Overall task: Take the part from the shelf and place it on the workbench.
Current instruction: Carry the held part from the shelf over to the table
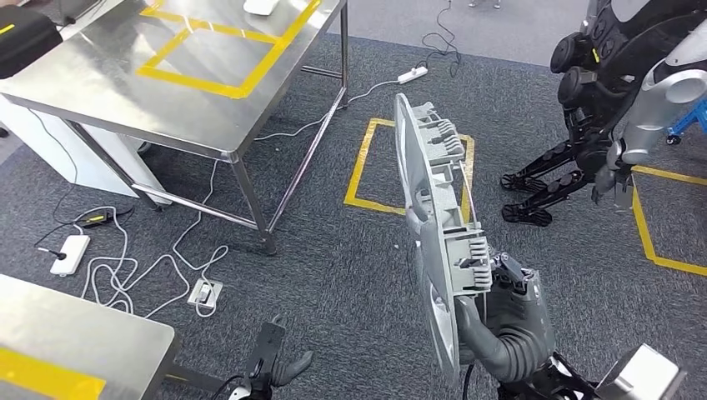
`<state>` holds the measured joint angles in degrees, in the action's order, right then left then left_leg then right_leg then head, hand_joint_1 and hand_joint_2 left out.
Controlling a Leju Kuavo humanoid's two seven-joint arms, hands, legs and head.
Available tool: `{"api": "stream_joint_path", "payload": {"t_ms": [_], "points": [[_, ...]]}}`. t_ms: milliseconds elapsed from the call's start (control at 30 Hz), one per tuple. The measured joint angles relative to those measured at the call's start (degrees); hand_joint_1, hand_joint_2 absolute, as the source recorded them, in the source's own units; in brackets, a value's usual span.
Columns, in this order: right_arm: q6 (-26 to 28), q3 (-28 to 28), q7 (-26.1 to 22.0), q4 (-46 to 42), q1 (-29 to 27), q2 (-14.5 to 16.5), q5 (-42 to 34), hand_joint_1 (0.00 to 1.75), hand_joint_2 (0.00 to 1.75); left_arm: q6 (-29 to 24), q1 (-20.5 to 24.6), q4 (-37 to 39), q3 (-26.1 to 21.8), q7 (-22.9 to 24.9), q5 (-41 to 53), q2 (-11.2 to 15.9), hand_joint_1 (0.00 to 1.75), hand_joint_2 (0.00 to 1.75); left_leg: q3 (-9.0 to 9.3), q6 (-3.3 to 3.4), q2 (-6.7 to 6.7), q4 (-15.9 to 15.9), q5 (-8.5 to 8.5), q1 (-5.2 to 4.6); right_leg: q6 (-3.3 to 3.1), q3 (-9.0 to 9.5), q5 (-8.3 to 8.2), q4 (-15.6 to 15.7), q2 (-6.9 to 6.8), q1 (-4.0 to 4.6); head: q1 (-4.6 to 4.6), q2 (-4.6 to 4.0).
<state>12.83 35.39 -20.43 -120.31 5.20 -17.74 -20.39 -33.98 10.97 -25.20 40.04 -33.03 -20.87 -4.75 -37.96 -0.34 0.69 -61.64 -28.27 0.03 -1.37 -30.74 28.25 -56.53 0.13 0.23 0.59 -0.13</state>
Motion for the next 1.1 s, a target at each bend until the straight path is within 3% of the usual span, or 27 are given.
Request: {"api": "stream_joint_path", "payload": {"t_ms": [100, 133, 167, 200, 267, 333, 433, 467, 533, 600, 633, 667, 700, 733, 800, 867, 933, 1000, 1100], "points": [[0.0, 0.0, 0.0, 0.0, -0.1, 0.1, 0.0, 1.75, 1.75, 0.0, 0.1, 0.0, 0.6, 0.1, 0.1, 0.2, 0.0, 1.75, -2.78, -0.92, -0.68, -8.8, -6.7, 0.44, -0.06, -1.2, -1.34, 0.5, -0.32, -0.19, -0.26, 0.0], [0.0, 0.0, 0.0, 0.0, -0.1, 0.2, 0.0, 1.75, 1.75, 0.0, 0.1, 0.0, 0.8, 0.2, 0.2, 0.2, 0.0, 1.75, -3.14, -1.28, -0.68, -11.1, -7.93, 0.71, 0.09, -1.77, -1.7, 0.4, -0.45, -0.22, -0.29, 0.0], [0.0, 0.0, 0.0, 0.0, -0.1, 0.2, 0.0, 1.75, 1.75, 0.0, 0.1, 0.0, 1.0, 0.3, 0.4, 0.3, 0.0, 1.75, -2.54, -1.62, -0.7, -11.5, -8.13, 1.0, 0.31, -2.36, -2.05, 0.2, -0.57, -0.29, -0.3, 0.0], [0.0, 0.0, 0.0, 0.0, -0.1, 0.2, 0.0, 1.75, 1.75, 0.0, 0.1, 0.0, 1.3, 0.3, 0.5, 0.3, 0.0, 1.75, -0.85, -1.95, -0.74, -10.0, -7.47, 1.32, 0.59, -2.98, -2.38, 0.0, -0.65, -0.43, -0.3, 0.0], [0.0, 0.0, 0.0, 0.0, 0.0, 0.3, 0.0, 1.75, 1.75, 0.0, 0.2, 0.0, 1.7, 0.5, 0.8, 0.4, 0.0, 1.75, 4.48, -2.71, -0.8, -3.0, -5.55, 1.93, 1.3, -4.24, -2.84, -0.9, -0.69, -0.72, -0.38, 0.0], [0.0, 0.0, 0.0, 0.0, 0.0, 0.3, 0.0, 1.75, 1.75, 0.0, 0.4, 0.0, 2.0, 0.6, 1.0, 0.4, 0.0, 1.75, 7.48, -2.21, -0.58, 1.8, -4.6, 2.05, 2.06, -5.23, -3.2, -1.9, -0.63, -0.86, -0.43, 0.0], [-0.1, 0.0, -0.1, 0.0, 0.0, 0.3, 0.0, 1.75, 1.75, 0.0, 0.5, 0.0, 2.2, 0.6, 1.0, 0.5, 0.0, 1.75, 7.06, -0.05, -0.47, 2.3, -3.5, 1.42, 3.23, -5.74, -4.31, -1.7, -0.48, -1.36, -0.32, -0.01], [-0.1, 0.0, -0.1, 0.0, -0.1, 0.3, 0.0, 1.75, 1.75, 0.0, 0.5, 0.0, 2.3, 0.6, 1.0, 0.5, 0.0, 1.75, 6.7, 0.53, -0.52, 2.4, -2.95, 1.3, 3.55, -6.06, -3.93, -1.9, -0.44, -1.54, -0.27, -0.01], [-0.1, 0.0, -0.1, 0.0, -0.1, 0.3, 0.0, 1.75, 1.75, 0.0, 0.6, 0.0, 2.6, 0.7, 1.1, 0.5, 0.0, 1.75, 5.54, 1.44, -0.58, 2.5, -1.76, 1.14, 3.78, -7.3, 0.14, -5.4, -0.38, -1.7, -0.01, -0.01], [-0.2, 0.0, -0.2, 0.0, 0.0, 0.3, 0.0, 1.75, 1.75, -0.1, 0.6, 0.0, 3.0, 0.9, 1.2, 0.6, 0.0, 1.75, 4.11, 1.9, -0.6, 2.5, -0.67, 0.64, 3.52, -8.64, 6.06, -12.6, -0.32, -1.6, 0.29, -0.01], [-0.2, 0.0, -0.2, 0.0, 0.0, 0.4, -0.1, 1.75, 1.75, -0.2, 0.6, 0.0, 3.1, 1.1, 1.2, 0.6, 0.0, 1.75, 3.4, 2.01, -0.62, 2.5, -0.14, 0.35, 3.26, -8.78, 7.75, -15.6, -0.28, -1.46, 0.34, -0.01], [-0.2, 0.0, -0.2, 0.0, -0.1, 0.4, -0.1, 1.75, 1.75, -0.3, 0.6, 0.0, 3.2, 1.2, 1.2, 0.7, 0.0, 1.75, 2.7, 2.1, -0.66, 2.5, 0.38, 0.06, 2.9, -8.25, 8.26, -17.3, -0.25, -1.21, 0.37, -0.01], [-0.2, 0.0, -0.3, 0.0, -0.1, 0.4, -0.1, 1.75, 1.75, -0.3, 0.6, 0.0, 3.3, 1.3, 1.3, 0.8, 0.0, 1.75, 2.04, 2.16, -0.7, 2.4, 0.89, -0.18, 2.45, -6.84, 7.66, -16.9, -0.21, -0.85, 0.38, 0.0], [-0.2, 0.0, -0.3, 0.0, 0.0, 0.4, -0.1, 1.75, 1.75, -0.4, 0.6, 0.0, 3.4, 1.5, 1.3, 0.9, 0.0, 1.75, 1.5, 2.18, -0.73, 2.4, 1.36, -0.36, 1.93, -4.55, 6.3, -14.4, -0.17, -0.41, 0.37, 0.0], [-0.2, 0.0, -0.4, 0.0, 0.0, 0.4, -0.2, 1.75, 1.75, -0.4, 0.6, 0.0, 3.6, 1.6, 1.4, 0.8, 0.0, 1.75, 0.76, 2.09, -0.8, 2.4, 2.21, -0.58, 0.6, 1.25, 4.27, -6.2, -0.04, 0.57, 0.37, 0.0], [-0.2, -0.1, -0.5, 0.0, 0.2, 0.5, -0.2, 1.75, 1.75, -0.5, 0.6, -0.1, 3.7, 1.6, 1.5, 0.7, 0.0, 1.75, 0.25, 1.64, -1.0, 2.5, 3.04, -0.52, -0.25, 4.58, 4.28, -0.4, 0.05, 1.22, 0.37, 0.0], [0.0, -0.1, -0.7, 0.0, 0.2, 0.5, -0.1, 1.75, 1.75, -0.7, 0.6, -0.1, 4.0, 1.7, 1.7, 0.7, 0.0, 1.75, -0.02, 0.98, -1.26, 2.8, 3.84, -0.36, -0.5, 4.76, 4.0, 1.2, 0.03, 1.4, 0.38, -0.01], [0.2, -0.1, -0.7, 0.0, 0.1, 0.5, 0.0, 1.75, 1.75, -0.8, 0.6, -0.1, 4.3, 2.0, 1.8, 0.7, 0.0, 1.75, -0.57, 0.41, -1.1, 2.1, 2.9, -0.29, -0.74, 4.58, 2.6, 2.2, -0.15, 1.16, 0.3, -0.01], [0.3, 0.0, -0.7, 0.1, -0.1, 0.7, 0.0, 1.75, 1.75, -0.8, 0.6, 0.0, 4.5, 2.3, 1.7, 0.8, 0.0, 1.75, -3.35, -0.54, -0.53, -5.8, -3.72, 0.07, -0.91, 3.46, 0.95, 2.8, -0.47, 0.87, -0.02, -0.01]]}}
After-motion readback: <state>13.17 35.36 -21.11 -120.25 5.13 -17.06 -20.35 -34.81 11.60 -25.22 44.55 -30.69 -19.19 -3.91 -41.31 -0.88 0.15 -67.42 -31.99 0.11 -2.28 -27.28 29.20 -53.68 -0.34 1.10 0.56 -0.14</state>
